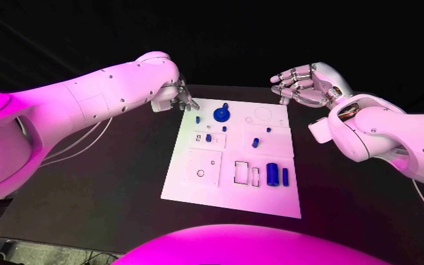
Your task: Assemble the parts on the task board
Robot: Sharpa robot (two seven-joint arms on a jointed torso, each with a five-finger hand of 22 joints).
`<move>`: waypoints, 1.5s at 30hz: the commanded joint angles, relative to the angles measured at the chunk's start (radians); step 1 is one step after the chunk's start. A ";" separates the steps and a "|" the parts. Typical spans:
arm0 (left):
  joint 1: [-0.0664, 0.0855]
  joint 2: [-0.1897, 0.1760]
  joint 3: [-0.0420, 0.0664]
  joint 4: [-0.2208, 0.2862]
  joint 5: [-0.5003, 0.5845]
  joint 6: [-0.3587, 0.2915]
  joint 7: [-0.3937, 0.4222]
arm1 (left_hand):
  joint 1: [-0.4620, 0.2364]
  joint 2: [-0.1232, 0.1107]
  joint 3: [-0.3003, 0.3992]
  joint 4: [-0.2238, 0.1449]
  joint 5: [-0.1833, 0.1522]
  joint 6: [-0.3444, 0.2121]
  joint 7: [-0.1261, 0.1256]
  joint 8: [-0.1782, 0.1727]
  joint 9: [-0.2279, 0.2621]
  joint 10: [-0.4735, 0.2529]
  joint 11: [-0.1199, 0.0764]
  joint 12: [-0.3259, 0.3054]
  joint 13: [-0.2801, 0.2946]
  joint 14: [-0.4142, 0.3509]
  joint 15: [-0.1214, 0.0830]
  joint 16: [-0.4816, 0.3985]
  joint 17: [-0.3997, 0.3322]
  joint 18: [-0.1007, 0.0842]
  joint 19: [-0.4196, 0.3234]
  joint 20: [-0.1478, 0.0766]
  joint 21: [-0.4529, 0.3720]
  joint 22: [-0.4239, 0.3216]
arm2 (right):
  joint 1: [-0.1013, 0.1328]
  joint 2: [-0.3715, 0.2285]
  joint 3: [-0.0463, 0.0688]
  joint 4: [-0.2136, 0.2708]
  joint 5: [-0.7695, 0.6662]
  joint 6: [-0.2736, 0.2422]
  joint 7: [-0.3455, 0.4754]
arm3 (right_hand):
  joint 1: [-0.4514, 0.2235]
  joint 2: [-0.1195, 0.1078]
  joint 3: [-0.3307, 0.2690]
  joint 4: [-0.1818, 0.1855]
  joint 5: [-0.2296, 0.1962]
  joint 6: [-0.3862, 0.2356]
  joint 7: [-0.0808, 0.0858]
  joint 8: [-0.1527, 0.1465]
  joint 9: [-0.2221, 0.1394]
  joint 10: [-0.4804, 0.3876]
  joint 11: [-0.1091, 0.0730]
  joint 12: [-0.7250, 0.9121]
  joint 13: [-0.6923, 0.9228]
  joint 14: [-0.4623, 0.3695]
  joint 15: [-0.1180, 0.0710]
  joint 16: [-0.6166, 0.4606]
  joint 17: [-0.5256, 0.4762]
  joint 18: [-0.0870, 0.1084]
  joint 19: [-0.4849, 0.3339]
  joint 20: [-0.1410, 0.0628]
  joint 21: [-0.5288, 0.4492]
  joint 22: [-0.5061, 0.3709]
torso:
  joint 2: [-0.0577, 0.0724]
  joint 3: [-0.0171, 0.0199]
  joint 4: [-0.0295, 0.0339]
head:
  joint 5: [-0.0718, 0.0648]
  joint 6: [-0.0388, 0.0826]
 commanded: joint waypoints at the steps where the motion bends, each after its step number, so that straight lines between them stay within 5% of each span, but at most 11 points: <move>1: -0.005 0.010 -0.001 -0.011 0.002 0.032 0.024 | -0.010 0.005 -0.010 -0.002 0.003 -0.003 0.003 -0.008 -0.003 -0.007 0.003 -0.003 -0.002 0.064 0.008 0.002 0.103 0.007 -0.002 0.003 -0.003 0.001 | -0.001 0.002 0.000 0.001 -0.003 0.009 0.012 | -0.001 0.005 -0.002 -0.002 0.004 0.001 0.006 0.006 -0.001 0.008 0.002 -0.003 -0.001 0.006 -0.002 -0.002 0.001 0.003 -0.002 0.002 -0.007 0.001 | 0.001 0.0002 -0.0012 | 0.001 0.000; 5: -0.014 0.022 -0.001 -0.026 0.001 0.029 0.031 | -0.014 0.005 -0.016 -0.001 0.003 -0.004 0.003 -0.009 -0.005 -0.008 0.004 -0.003 -0.002 0.064 0.009 0.002 0.104 0.007 -0.002 0.004 -0.003 0.002 | -0.001 0.004 0.000 0.000 -0.003 0.008 0.013 | -0.001 0.005 -0.002 -0.002 0.004 0.001 0.006 0.006 -0.001 0.008 0.002 -0.003 -0.001 0.006 -0.002 -0.002 0.001 0.003 -0.002 0.002 -0.007 0.001 | 0.002 -0.0017 -0.0002 | -0.003 0.000; 27: -0.036 0.058 -0.002 -0.070 0.003 0.068 0.043 | 0.006 0.019 -0.020 -0.006 0.005 -0.001 0.002 -0.011 -0.010 -0.010 0.003 0.000 -0.006 0.064 0.009 0.004 0.106 0.008 -0.001 0.005 -0.002 0.004 | -0.002 0.006 0.000 0.001 -0.001 0.010 0.014 | -0.002 0.006 -0.003 -0.002 0.005 0.000 0.007 0.006 -0.002 0.008 0.002 -0.003 -0.003 0.006 -0.001 -0.005 0.002 0.003 -0.002 0.002 -0.007 0.001 | 0.001 0.0002 -0.0008 | -0.006 -0.003; 45: -0.041 0.071 -0.002 -0.092 0.006 0.058 0.052 | 0.037 0.048 -0.015 -0.006 0.006 0.005 0.000 -0.012 -0.016 -0.011 0.001 0.002 -0.011 0.065 0.008 0.005 0.109 0.007 0.000 0.005 0.000 0.007 | -0.004 0.009 0.000 -0.001 0.001 0.012 0.014 | -0.002 0.007 -0.002 -0.002 0.006 0.000 0.007 0.006 -0.002 0.008 0.002 -0.003 -0.004 0.007 -0.001 -0.006 0.003 0.003 -0.002 0.002 -0.007 0.001 | 0.000 0.0002 -0.0003 | -0.004 -0.006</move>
